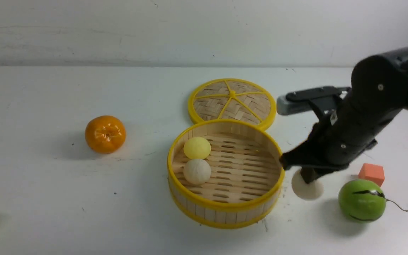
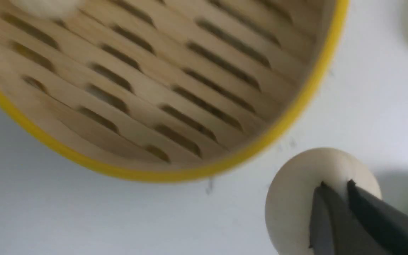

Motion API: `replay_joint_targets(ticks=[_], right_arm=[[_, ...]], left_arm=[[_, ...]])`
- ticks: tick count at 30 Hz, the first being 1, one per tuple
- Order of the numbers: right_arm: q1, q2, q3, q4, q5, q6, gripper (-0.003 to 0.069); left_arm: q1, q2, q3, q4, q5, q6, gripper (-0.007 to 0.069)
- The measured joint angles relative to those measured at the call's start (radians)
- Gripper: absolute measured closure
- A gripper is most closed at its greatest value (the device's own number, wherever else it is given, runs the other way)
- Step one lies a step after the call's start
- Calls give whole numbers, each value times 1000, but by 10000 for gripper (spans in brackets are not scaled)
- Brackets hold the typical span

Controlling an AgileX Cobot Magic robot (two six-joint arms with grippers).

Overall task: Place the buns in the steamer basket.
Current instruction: Use the right arm to put the steamed stuffed bun into the steamer

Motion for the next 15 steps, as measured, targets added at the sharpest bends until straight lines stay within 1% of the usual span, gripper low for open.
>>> replay_joint_targets(ticks=[4, 10, 13, 15], right_arm=[[42, 84, -164, 35, -55, -51, 645], [40, 337, -382, 29, -59, -51, 642], [41, 408, -435, 30, -48, -37, 635], [41, 461, -473, 30, -31, -10, 611]], left_arm=[[0, 0, 0, 0, 0, 0, 585], [0, 0, 0, 0, 0, 0, 575], [0, 0, 0, 1, 0, 0, 573], [0, 0, 0, 1, 0, 0, 568]])
